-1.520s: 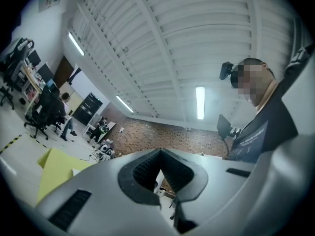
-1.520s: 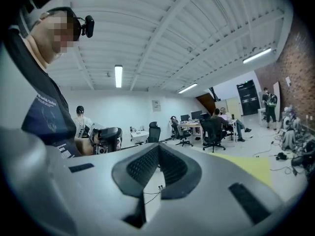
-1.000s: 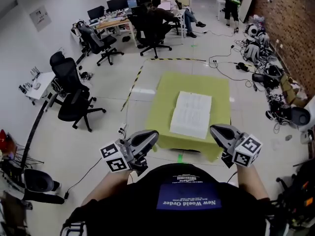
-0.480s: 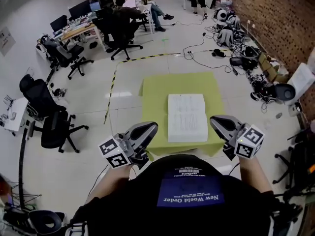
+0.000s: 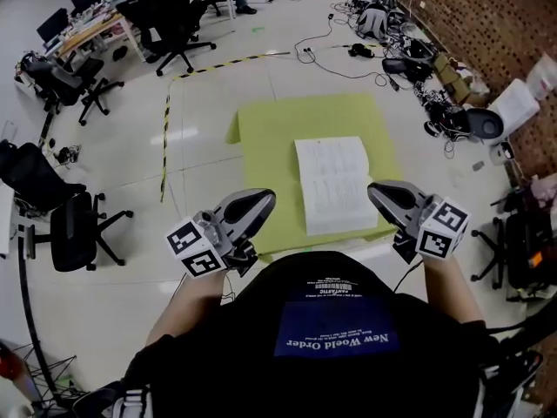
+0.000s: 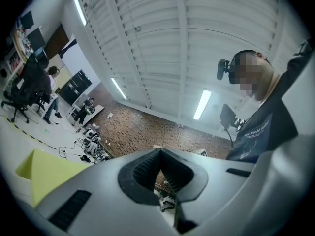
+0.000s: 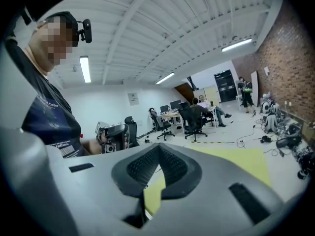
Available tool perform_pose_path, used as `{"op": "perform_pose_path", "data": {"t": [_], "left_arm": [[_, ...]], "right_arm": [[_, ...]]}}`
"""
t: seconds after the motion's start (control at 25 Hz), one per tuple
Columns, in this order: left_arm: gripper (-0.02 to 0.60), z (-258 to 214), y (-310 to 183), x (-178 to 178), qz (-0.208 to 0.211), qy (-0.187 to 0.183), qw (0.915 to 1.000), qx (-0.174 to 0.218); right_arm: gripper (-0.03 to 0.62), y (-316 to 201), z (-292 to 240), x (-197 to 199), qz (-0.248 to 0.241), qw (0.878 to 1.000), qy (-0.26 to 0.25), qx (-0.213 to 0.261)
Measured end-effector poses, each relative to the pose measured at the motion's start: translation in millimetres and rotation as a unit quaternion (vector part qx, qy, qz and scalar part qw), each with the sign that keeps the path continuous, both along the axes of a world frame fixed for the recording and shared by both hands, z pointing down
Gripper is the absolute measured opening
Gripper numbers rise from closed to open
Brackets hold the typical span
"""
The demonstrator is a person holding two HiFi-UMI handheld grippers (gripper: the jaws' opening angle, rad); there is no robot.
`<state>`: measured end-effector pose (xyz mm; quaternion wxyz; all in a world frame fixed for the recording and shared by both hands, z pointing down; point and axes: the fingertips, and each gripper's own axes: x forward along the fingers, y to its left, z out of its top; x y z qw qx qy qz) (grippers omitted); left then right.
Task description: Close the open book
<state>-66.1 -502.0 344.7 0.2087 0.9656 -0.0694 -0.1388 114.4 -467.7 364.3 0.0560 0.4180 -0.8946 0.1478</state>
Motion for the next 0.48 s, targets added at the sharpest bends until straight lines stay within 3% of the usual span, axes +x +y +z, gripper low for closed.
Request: {"op": "perform_pose_path", "data": {"t": [0.24,0.48], "left_arm": [[0.005,15,-19,17,-0.024,-0.009,0.9996,-0.015],[0.005,19,-23,65,-0.059,-0.02,0.9974,-0.037]], "right_arm": [[-0.015,-32,16,26,-0.022,0.999,-0.028,-0.024],[-0.016,-58,30,87,-0.041,0.995,-0.08,-0.042]]}}
